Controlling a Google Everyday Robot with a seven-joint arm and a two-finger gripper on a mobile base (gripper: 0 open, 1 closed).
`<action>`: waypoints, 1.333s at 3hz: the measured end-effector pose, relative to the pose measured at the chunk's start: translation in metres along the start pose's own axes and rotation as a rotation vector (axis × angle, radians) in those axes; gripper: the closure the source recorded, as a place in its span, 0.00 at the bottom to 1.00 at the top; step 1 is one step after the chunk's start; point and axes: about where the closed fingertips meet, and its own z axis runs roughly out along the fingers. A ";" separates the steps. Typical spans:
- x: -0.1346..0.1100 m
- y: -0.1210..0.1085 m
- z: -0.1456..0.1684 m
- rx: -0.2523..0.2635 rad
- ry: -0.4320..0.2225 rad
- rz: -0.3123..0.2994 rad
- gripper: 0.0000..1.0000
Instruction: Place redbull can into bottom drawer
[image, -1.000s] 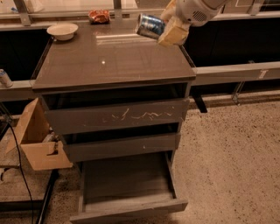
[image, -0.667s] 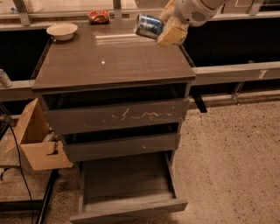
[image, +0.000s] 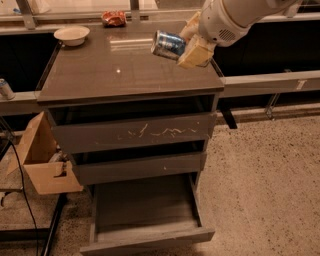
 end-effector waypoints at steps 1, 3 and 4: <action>0.007 0.028 0.000 -0.019 -0.005 0.025 1.00; 0.032 0.084 0.026 -0.074 -0.017 0.036 1.00; 0.048 0.105 0.049 -0.102 -0.031 0.020 1.00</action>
Offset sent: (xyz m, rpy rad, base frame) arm -0.0668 -0.0131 -0.0784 0.0242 0.1049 -0.0051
